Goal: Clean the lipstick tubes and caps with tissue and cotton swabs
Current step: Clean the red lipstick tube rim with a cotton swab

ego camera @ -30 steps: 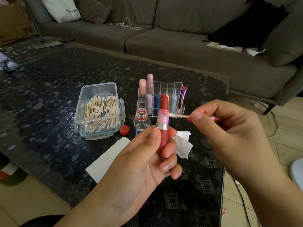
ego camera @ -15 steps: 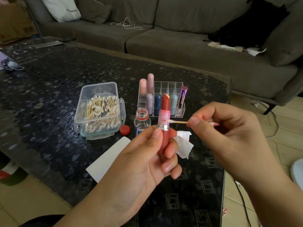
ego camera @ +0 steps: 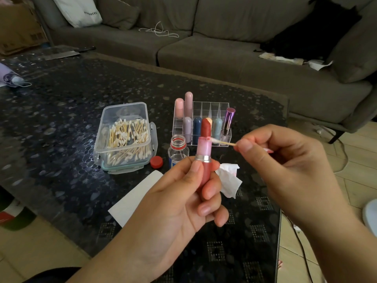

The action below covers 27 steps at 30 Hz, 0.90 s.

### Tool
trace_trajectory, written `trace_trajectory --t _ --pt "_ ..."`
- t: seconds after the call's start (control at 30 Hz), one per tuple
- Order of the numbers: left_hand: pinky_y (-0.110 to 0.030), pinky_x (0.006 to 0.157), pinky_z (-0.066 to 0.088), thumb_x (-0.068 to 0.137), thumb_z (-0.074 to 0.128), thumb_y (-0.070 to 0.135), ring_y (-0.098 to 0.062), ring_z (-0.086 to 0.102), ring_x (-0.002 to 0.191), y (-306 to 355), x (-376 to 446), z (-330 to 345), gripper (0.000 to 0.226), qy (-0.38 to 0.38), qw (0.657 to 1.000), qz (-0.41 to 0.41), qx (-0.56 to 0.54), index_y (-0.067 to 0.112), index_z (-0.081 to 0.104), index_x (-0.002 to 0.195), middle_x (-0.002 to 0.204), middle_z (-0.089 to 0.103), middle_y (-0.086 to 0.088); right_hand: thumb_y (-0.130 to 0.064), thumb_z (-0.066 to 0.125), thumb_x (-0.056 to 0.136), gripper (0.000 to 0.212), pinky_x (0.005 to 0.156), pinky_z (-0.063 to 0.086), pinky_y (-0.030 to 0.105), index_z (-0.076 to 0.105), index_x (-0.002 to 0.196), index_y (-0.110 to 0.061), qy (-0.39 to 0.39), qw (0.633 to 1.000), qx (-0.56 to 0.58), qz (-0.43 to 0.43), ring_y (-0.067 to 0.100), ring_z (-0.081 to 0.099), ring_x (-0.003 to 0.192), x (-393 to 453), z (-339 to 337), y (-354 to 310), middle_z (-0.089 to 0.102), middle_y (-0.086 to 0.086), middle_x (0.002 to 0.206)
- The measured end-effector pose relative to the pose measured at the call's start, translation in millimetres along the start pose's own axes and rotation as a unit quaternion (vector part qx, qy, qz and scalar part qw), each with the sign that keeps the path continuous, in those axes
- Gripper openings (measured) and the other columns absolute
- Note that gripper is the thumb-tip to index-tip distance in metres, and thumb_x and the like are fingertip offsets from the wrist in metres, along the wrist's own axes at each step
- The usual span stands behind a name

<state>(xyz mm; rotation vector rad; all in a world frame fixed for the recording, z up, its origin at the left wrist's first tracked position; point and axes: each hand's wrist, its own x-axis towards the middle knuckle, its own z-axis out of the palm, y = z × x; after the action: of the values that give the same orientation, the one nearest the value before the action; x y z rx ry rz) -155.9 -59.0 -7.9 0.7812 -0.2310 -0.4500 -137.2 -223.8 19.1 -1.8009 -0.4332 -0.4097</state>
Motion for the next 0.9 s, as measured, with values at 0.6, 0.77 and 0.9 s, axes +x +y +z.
trace_trajectory --t 0.6,0.77,0.9 --pt "-0.030 0.057 0.047 0.084 0.056 0.017 -0.015 0.043 0.056 -0.3 0.5 -6.6 0.023 -0.029 0.999 -0.003 -0.033 0.003 0.060 0.102 0.073 0.053 -0.008 -0.031 0.061 0.079 0.015 0.050 0.033 0.008 0.064 0.071 -0.019 -0.035 0.999 -0.003 -0.015 0.014 0.034 0.049 -2.4 -3.0 -0.7 0.042 0.011 0.057" --pt "-0.030 0.056 0.047 0.082 0.064 0.014 -0.016 0.046 0.056 -1.2 2.8 -6.9 0.018 -0.030 0.999 0.004 -0.039 0.006 0.063 0.098 0.075 0.056 -0.010 -0.031 0.067 0.079 0.013 0.051 0.032 0.008 0.066 0.075 -0.019 -0.017 1.000 0.009 -0.006 0.001 0.036 0.051 -1.7 -2.4 0.9 0.040 0.004 0.056" --pt "-0.030 0.053 0.047 0.081 0.058 0.014 -0.017 0.047 0.054 -1.4 2.3 -4.3 0.014 -0.012 1.000 0.006 -0.024 0.006 0.059 0.093 0.074 0.056 -0.012 -0.035 0.062 0.078 0.016 0.051 0.034 0.011 0.067 0.075 -0.021 -0.029 1.000 0.008 -0.004 0.009 0.038 0.051 -1.9 -0.4 1.1 0.043 0.005 0.058"
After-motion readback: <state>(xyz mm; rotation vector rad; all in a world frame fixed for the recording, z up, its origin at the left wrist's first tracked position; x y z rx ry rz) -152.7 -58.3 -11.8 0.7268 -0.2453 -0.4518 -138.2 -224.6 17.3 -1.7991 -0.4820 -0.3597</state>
